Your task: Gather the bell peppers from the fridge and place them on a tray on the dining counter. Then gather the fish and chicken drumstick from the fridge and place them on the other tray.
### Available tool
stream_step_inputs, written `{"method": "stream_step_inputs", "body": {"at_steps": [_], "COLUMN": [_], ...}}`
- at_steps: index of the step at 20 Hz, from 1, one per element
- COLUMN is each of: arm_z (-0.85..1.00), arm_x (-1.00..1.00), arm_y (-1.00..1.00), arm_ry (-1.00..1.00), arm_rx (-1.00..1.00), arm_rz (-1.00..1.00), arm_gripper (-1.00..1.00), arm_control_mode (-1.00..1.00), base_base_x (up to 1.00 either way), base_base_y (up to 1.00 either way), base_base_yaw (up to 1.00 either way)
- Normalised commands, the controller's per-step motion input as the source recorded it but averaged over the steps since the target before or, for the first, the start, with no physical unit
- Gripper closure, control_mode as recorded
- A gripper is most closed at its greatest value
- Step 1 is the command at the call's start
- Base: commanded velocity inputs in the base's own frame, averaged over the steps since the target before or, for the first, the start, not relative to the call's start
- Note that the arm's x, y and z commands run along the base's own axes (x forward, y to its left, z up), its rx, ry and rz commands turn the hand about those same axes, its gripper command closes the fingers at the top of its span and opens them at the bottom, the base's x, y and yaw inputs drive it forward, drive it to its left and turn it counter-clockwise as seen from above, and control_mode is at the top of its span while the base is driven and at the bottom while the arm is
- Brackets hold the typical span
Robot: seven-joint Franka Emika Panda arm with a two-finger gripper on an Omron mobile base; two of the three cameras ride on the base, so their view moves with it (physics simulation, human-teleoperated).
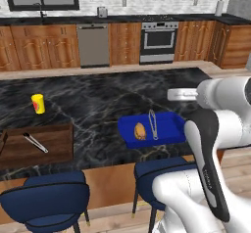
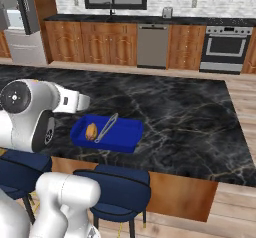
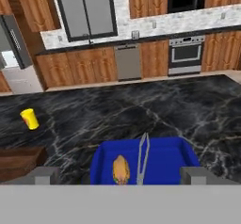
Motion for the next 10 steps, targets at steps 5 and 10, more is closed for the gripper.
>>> {"method": "stream_step_inputs", "body": {"at_steps": [5, 10], "arm_z": [0.0, -0.11], "arm_x": [-0.35, -0.45], "arm_y": [0.09, 0.02], "arm_ry": [0.33, 0.12], "arm_rx": [-0.1, -0.14], "arm_rz": [0.0, 0.0], "arm_gripper": [-1.0, -1.0], "arm_control_mode": [-1.0, -1.0], "base_base_x": [0.0, 0.0], "base_base_y": [0.0, 0.0], "base_base_yaw": [0.0, 0.0]}}
